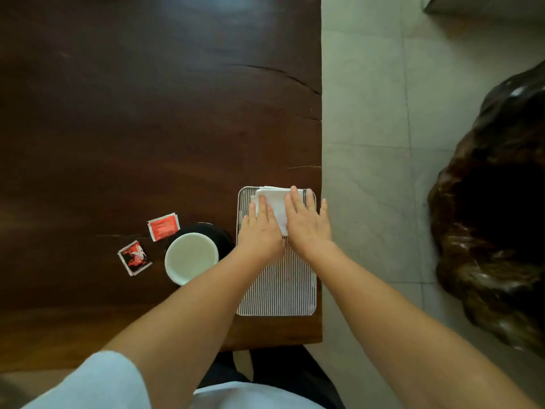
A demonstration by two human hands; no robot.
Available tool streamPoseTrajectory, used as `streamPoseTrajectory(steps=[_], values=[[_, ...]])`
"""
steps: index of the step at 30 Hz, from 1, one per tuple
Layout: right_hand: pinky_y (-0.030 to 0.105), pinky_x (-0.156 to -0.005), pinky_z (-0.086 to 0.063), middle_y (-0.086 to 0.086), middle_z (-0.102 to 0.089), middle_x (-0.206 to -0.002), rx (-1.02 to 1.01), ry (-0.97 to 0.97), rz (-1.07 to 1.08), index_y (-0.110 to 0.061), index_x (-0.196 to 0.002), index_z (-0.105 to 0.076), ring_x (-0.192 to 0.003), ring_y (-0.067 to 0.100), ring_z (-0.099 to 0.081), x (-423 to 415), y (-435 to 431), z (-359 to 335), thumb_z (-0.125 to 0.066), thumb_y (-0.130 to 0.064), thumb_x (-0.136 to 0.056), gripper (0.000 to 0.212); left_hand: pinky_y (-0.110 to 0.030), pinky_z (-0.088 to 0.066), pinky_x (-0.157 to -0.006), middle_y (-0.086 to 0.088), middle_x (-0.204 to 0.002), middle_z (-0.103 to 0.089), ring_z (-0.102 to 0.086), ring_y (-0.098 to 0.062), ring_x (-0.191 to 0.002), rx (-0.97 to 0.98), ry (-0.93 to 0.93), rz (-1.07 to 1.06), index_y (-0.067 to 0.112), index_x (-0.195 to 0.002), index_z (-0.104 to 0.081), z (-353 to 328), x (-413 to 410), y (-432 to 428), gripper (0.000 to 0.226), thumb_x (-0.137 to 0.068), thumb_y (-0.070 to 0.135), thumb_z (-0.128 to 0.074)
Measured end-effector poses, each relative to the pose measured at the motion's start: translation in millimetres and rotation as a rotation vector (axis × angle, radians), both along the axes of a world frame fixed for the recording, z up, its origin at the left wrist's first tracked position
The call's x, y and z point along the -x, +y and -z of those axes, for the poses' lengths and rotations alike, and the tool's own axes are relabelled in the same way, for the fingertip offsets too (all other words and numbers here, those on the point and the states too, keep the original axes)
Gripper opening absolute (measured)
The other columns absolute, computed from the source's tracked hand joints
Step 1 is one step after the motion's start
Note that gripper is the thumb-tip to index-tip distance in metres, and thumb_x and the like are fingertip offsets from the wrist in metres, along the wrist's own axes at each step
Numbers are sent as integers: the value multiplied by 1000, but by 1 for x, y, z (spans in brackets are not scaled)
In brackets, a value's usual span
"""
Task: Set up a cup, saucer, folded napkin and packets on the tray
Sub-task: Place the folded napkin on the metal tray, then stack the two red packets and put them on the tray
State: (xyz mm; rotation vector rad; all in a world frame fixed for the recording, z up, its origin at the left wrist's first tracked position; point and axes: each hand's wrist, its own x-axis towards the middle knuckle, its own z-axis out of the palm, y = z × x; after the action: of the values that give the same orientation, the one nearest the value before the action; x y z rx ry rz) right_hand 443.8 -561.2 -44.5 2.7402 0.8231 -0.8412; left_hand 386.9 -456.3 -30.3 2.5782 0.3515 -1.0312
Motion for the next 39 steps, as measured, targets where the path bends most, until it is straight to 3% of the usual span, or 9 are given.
streamPoseTrajectory(steps=[4, 7, 9, 12, 19, 25, 28, 32, 39], values=[[46, -117, -23, 12, -21, -162, -111, -107, 42, -9, -151, -27, -149, 32, -16, 11, -1, -25, -58, -12, -91, 68, -45, -16, -125, -19, -169, -2, -1, -37, -155, 12, -120, 108, 1, -159, -8, -25, 0, 25, 74, -101, 21, -48], [39, -86, -44, 12, -57, -122, -242, -110, 77, -9, -114, -57, -118, 35, -53, 15, -2, -43, -55, -9, -89, 25, -45, -27, -119, -14, -161, -31, -22, -36, -151, 26, -268, 5, 7, -154, -32, -46, 19, 54, 59, -98, 17, -48], [38, -70, -44, 11, -62, -101, -282, -47, 97, -9, -95, -58, -96, 34, -61, 15, 4, -56, -50, -12, -92, 9, -46, -31, -117, -13, -156, -42, -34, -35, -145, 19, -304, -135, 9, -148, -44, -56, 37, 74, 50, -99, 19, -47], [35, -65, -43, 8, -59, -89, -311, -4, 85, -14, -84, -54, -88, 33, -62, 15, 26, -71, -49, -15, -94, 11, -48, -46, -102, -11, -141, -54, -48, -34, -129, -29, -374, -319, 12, -141, -53, -68, 66, 103, 43, -99, 22, -49], [35, -67, -40, 13, -65, -101, -388, 12, -151, -10, -95, -61, -96, 37, -61, 45, 120, -75, -44, -15, -91, 18, -46, -54, -89, -8, -127, -58, -56, -28, -114, -154, -355, -579, 16, -129, -58, -82, 138, 169, 32, -99, 24, -54], [34, -64, -38, 4, -57, -89, -396, 65, -289, -13, -97, -61, -89, 31, -59, 71, 179, -68, -48, -18, -92, 15, -45, -57, -90, -3, -133, -57, -56, -23, -119, -181, -312, -721, 21, -135, -56, -73, 174, 204, 38, -97, 26, -60], [35, -62, -40, 1, -52, -85, -379, 80, -332, -12, -98, -62, -87, 30, -59, 75, 197, -58, -48, -15, -92, 16, -44, -57, -91, -3, -133, -57, -56, -23, -120, -168, -282, -740, 22, -135, -55, -62, 180, 213, 39, -97, 27, -63], [39, -71, -50, 7, -63, -102, -319, 124, -349, -12, -110, -63, -95, 30, -59, 73, 216, -43, -53, -14, -92, 21, -43, -56, -92, -5, -132, -57, -55, -25, -121, -145, -224, -742, 21, -134, -55, -40, 183, 219, 42, -94, 28, -67], [34, -66, -40, 4, -59, -111, -265, 196, -354, -18, -121, -62, -104, 27, -54, 71, 243, -17, -65, -16, -91, 30, -40, -54, -90, -3, -134, -47, -48, -26, -121, -79, -170, -764, 25, -139, -47, 6, 178, 220, 62, -86, 33, -77]])
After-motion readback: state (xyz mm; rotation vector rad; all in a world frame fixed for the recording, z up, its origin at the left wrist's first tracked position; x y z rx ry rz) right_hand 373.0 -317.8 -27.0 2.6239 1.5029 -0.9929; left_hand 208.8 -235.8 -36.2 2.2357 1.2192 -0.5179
